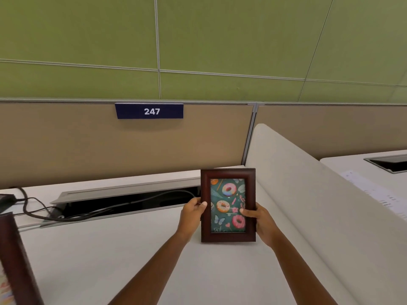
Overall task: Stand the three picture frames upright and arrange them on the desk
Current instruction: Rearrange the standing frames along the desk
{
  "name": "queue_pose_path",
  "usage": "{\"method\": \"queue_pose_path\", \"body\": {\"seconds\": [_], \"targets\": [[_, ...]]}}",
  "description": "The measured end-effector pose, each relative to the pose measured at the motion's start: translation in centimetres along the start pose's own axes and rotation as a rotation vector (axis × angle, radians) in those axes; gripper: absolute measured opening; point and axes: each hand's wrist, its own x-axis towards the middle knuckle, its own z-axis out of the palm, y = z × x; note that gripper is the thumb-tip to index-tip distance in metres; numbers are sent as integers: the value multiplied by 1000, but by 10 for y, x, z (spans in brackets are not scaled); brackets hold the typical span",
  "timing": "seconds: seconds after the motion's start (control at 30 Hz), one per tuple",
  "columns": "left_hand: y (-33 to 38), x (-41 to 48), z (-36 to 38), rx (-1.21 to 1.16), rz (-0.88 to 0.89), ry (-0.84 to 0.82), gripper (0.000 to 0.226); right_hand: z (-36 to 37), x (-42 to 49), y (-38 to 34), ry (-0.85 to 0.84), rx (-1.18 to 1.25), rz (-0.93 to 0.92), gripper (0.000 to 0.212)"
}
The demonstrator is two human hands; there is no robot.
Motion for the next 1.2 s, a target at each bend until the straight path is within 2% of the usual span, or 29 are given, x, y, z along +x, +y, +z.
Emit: {"method": "queue_pose_path", "body": {"seconds": [0.27, 0.6, 0.93, 1.03, 1.2], "targets": [[-4, 3, 5, 37, 39, 28, 25, -7, 5, 9, 2, 43, 17, 22], [-9, -6, 16, 156, 79, 157, 31, -12, 4, 6, -29, 48, 57, 20], [-11, -16, 20, 176, 48, 144, 32, -15, 2, 7, -19, 44, 77, 18], [-19, -21, 22, 192, 13, 113, 31, -14, -1, 9, 11, -31, 62, 18], [-35, -32, 22, 251, -43, 91, 30, -18, -13, 21, 85, -255, 39, 38]]}}
